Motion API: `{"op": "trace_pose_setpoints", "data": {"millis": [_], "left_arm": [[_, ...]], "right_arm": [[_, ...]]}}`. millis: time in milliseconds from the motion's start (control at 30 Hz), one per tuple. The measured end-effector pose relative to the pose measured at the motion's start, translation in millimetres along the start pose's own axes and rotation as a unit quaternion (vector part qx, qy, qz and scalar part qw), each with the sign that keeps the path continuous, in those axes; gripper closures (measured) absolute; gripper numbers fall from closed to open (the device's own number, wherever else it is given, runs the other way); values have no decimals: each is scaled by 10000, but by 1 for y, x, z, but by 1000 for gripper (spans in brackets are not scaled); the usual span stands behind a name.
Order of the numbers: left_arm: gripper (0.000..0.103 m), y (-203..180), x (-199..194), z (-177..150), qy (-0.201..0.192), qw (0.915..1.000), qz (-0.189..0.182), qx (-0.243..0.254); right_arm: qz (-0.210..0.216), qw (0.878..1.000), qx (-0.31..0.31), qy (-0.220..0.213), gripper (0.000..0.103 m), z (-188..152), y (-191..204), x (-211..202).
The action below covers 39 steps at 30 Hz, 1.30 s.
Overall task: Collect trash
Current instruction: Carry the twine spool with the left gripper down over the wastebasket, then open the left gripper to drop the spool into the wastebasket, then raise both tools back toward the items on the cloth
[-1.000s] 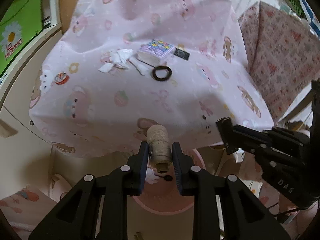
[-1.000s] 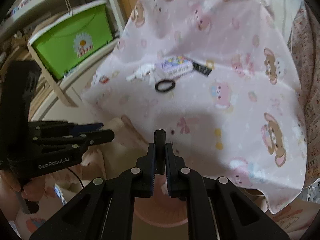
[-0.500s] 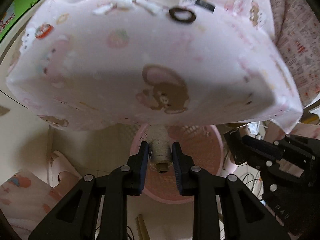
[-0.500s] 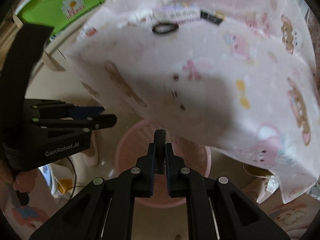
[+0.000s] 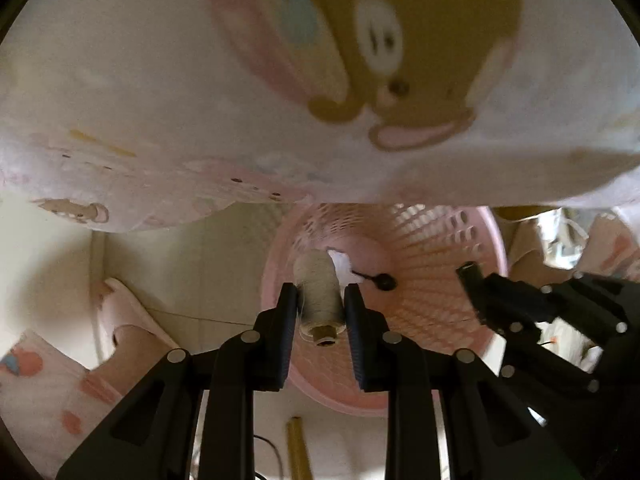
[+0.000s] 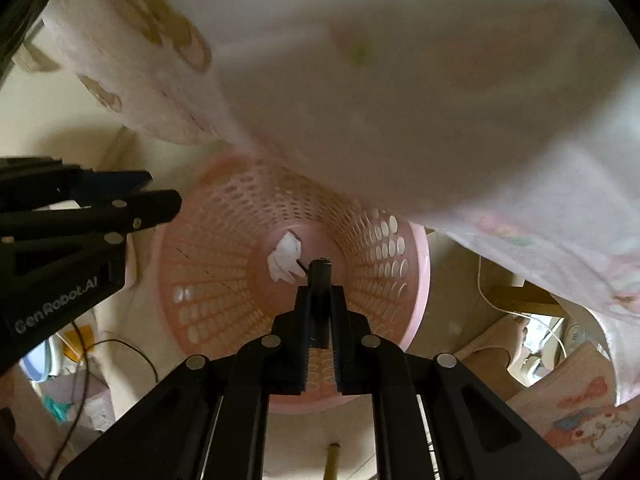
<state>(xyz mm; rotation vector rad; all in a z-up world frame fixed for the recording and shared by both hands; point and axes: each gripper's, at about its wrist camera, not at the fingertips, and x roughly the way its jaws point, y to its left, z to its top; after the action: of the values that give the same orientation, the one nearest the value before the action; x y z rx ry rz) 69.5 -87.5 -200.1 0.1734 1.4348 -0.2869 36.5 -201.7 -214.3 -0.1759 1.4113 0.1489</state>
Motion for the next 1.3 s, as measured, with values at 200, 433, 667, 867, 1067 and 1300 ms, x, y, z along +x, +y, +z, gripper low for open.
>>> {"op": "trace_pose_setpoints", "data": {"millis": [200, 433, 667, 867, 1067, 1300], "left_arm": [[80, 4, 20, -6, 292, 9996, 8, -52], [80, 4, 25, -3, 365, 9993, -41, -24], [58, 2, 17, -1, 267, 9996, -39, -29], [57, 6, -2, 3, 34, 9998, -21, -169], [56, 12, -49, 9, -679, 9974, 65, -223], [50, 18, -100, 6, -1552, 9873, 214, -267]], "right_arm": [[-22, 9999, 79, 144, 92, -4, -3, 11], [-18, 9997, 167, 181, 80, 0, 1, 18], [-42, 9998, 167, 135, 67, 1, 1, 14], [-159, 9993, 241, -217, 52, 4, -1, -7], [-229, 9960, 336, -800, 48, 8, -7, -50], [-258, 9865, 388, -1567, 43, 4, -13, -103]]}}
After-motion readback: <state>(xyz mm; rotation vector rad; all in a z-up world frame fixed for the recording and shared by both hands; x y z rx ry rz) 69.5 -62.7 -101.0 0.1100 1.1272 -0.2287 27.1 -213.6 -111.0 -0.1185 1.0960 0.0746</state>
